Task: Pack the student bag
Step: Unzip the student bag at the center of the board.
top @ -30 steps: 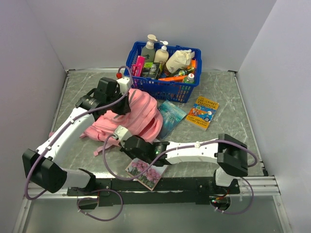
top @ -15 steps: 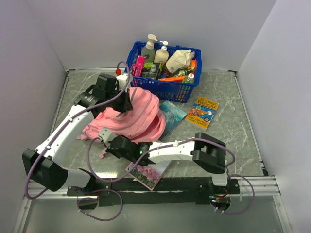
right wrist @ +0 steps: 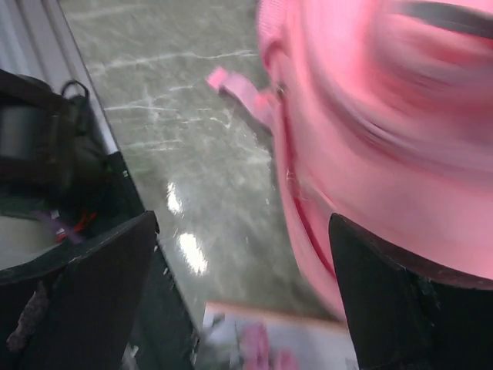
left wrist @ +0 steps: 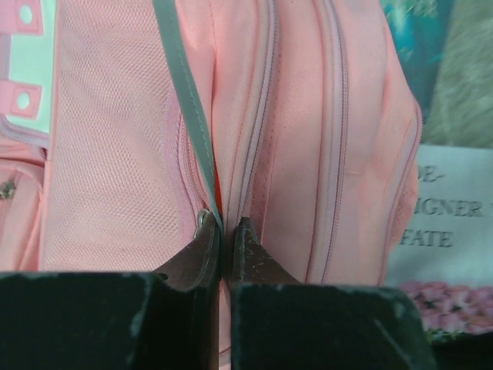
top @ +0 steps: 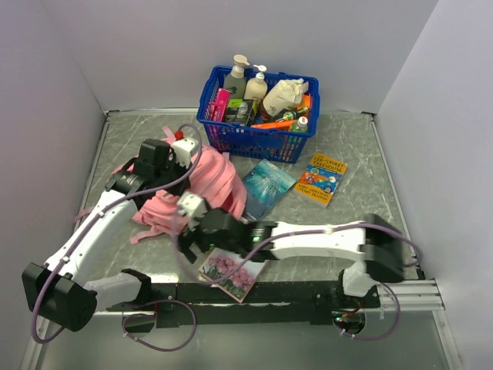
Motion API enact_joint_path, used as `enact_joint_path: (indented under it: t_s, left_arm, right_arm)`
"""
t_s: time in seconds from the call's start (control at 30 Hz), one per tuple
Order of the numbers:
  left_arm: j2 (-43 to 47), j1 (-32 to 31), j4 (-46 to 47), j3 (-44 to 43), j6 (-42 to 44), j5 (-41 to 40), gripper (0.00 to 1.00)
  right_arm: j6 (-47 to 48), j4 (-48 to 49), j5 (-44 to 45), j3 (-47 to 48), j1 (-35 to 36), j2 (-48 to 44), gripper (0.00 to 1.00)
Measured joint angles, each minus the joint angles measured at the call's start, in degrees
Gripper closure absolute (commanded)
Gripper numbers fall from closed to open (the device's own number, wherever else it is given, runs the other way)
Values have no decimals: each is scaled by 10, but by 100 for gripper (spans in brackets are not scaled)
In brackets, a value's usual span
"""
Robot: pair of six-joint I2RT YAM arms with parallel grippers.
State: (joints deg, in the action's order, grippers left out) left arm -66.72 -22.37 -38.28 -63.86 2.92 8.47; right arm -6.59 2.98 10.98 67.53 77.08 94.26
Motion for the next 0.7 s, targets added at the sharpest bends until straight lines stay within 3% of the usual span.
enact_joint_path:
  t_s: [0.1,0.23,0.43,0.5,0.7]
  left_arm:
    - [3,8,-2,25,17,-9,99]
    - [4,10,-5,33,26,-12,99]
    - [10,14,-5,33,28,-5,99]
    - [13,17,-8,31,31,3,99]
    - [17,25,-22,28,42,31,99]
  right_arm:
    - [-57,-36,-18,-48,-30,-101,0]
    - [-139,-80,-50,-153,-122,-239,0]
    - [-246,-150,-76,-351,-198,-411,12]
    - [-286,-186,-79,-393,-208,-447,19]
    - [-366,-258,-70,-434,-226,-485,25]
